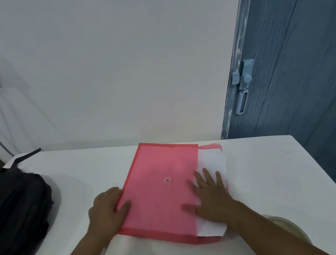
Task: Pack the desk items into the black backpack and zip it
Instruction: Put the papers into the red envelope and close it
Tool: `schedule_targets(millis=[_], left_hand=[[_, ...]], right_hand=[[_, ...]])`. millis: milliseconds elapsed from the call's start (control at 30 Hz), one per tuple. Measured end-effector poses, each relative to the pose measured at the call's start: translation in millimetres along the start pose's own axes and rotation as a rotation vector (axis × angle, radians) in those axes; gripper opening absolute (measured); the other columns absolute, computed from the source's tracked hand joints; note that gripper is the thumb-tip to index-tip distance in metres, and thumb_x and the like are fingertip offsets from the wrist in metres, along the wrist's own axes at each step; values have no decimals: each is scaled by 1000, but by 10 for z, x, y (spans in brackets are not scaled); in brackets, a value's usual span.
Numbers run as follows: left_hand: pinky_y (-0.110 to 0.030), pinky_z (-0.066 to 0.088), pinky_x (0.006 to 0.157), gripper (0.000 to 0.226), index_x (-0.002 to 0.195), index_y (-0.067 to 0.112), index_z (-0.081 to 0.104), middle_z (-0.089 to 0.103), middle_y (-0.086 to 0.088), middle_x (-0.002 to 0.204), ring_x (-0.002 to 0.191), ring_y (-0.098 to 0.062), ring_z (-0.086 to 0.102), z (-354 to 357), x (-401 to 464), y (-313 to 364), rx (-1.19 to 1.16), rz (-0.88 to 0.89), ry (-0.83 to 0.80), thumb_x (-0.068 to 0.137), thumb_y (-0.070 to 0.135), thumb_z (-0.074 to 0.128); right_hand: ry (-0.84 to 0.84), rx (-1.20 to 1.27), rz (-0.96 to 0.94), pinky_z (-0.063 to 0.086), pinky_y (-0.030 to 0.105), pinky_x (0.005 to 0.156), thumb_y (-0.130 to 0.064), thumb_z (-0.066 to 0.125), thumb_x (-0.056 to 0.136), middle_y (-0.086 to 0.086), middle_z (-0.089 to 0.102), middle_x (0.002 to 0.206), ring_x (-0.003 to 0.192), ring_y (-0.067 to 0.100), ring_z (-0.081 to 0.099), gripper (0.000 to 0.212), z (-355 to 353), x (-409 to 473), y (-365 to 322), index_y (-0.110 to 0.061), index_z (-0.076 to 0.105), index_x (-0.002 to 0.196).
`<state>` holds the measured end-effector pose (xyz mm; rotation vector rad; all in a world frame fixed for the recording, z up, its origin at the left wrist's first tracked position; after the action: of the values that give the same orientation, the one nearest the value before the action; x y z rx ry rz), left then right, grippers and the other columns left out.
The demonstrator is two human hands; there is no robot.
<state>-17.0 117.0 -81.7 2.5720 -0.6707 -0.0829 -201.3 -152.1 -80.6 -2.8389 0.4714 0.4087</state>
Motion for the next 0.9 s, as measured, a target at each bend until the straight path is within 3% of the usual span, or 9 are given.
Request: schedule_targets(millis=[133,233,300,367,467,500,633,767,900], left_hand=[[-46,22,119,90,145,29,53,41,21,151,147,-16,30,28,-94,-197,-72,70,-49,73,81,38],[-44,22,119,89,141,26,58,45,19,148,146,-17,32,25,-82,-209,-167,65,-13,69,78,48],[-46,25,118,87,140,25,59,50,15,147,144,-20,35,36,-88,-195,-182,86,15,69,75,52],[-48,26,117,86,142,27,56,50,18,143,144,-20,35,38,-93,-192,-191,118,22,70,75,52],[-47,24,119,83,141,35,55,44,27,142,145,-16,30,30,-105,-201,-210,123,-3,68,74,55],[-47,25,119,81,140,36,56,45,27,142,145,-16,30,27,-106,-206,-218,130,2,68,72,56],[-50,27,118,77,137,36,58,46,26,143,145,-16,32,37,-98,-229,-237,127,20,67,68,56],[-47,29,118,76,133,34,62,50,24,142,143,-16,35,56,-82,-236,-216,142,43,65,67,58],[-51,31,117,76,132,32,64,50,24,141,142,-14,36,62,-76,-232,-199,162,54,65,68,59]], right_hand=[[-107,225,-108,-16,44,119,-73,48,88,-17,-30,151,143,17,-34,97,-137,-15,-160,-35,-8,158],[-60,314,-138,-9,35,122,-61,67,85,-23,-19,149,147,10,-24,105,-233,9,-135,-31,-1,159],[-8,142,-131,-17,40,121,-79,58,78,-12,-18,161,151,19,-23,109,-164,76,-101,-31,3,159],[40,4,-49,-20,51,119,-96,29,68,-2,-17,166,150,24,-26,112,-74,121,-97,-35,2,159],[171,-9,29,-15,54,121,-100,-3,56,3,-12,167,151,27,-22,125,-43,146,-129,-31,2,160],[160,37,34,-13,50,122,-101,0,56,3,-12,167,152,27,-20,127,-37,147,-121,-29,3,160],[-25,177,-165,-10,46,124,-97,45,62,-9,-20,165,148,21,-30,120,5,111,-79,-40,0,157],[92,209,-152,-11,46,124,-95,53,58,-9,-14,163,148,17,-28,130,32,119,47,-28,6,159],[186,172,-9,-16,42,121,-105,36,50,-9,-23,157,147,20,-31,141,73,129,45,-23,3,160]])
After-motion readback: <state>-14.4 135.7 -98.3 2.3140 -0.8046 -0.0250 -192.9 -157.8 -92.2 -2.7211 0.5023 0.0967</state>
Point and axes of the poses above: each hand's wrist, its own x-axis towards the middle knuckle, its own z-axis out of the palm, y = z × x, the point moved 2 cm from there along x, towards the middle knuckle
